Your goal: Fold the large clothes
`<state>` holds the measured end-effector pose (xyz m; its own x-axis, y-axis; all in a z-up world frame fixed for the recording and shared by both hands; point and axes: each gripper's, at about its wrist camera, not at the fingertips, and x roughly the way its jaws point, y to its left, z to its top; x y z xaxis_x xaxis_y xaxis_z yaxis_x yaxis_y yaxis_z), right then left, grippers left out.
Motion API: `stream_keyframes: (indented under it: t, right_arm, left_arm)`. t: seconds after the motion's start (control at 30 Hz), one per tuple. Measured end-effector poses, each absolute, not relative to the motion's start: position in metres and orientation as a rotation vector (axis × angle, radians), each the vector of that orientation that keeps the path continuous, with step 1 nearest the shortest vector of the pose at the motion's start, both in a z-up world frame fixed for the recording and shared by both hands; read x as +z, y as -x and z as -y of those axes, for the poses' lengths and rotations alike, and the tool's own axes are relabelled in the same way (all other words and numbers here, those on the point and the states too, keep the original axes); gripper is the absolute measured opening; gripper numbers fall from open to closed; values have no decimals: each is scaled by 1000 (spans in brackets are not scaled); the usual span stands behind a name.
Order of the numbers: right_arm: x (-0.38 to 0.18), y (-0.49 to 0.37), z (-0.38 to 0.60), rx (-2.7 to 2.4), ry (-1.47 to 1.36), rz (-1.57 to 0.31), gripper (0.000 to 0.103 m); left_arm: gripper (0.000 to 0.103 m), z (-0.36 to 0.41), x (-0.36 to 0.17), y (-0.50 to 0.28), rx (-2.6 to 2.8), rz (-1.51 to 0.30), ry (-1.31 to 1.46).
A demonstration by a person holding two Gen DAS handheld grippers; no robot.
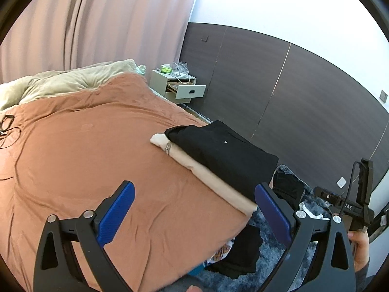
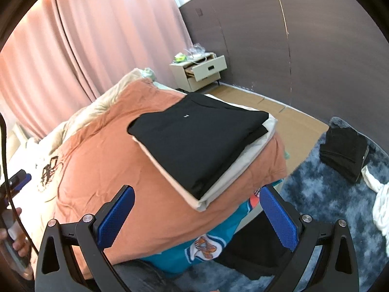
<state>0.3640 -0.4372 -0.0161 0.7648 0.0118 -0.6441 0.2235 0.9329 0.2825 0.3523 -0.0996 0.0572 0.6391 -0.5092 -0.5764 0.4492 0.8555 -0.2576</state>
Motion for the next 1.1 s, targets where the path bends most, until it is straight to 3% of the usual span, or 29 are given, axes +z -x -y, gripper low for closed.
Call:
stream_keyframes:
  t: [0.67, 1.1]
  right_arm:
    - [20, -254, 377, 51, -222, -555, 103]
    - [15, -194, 345, 178, -167, -504, 103]
  left_arm:
    - [101, 34, 81, -196, -411, -545, 78]
    - [101, -15, 60, -107, -276, -492, 113]
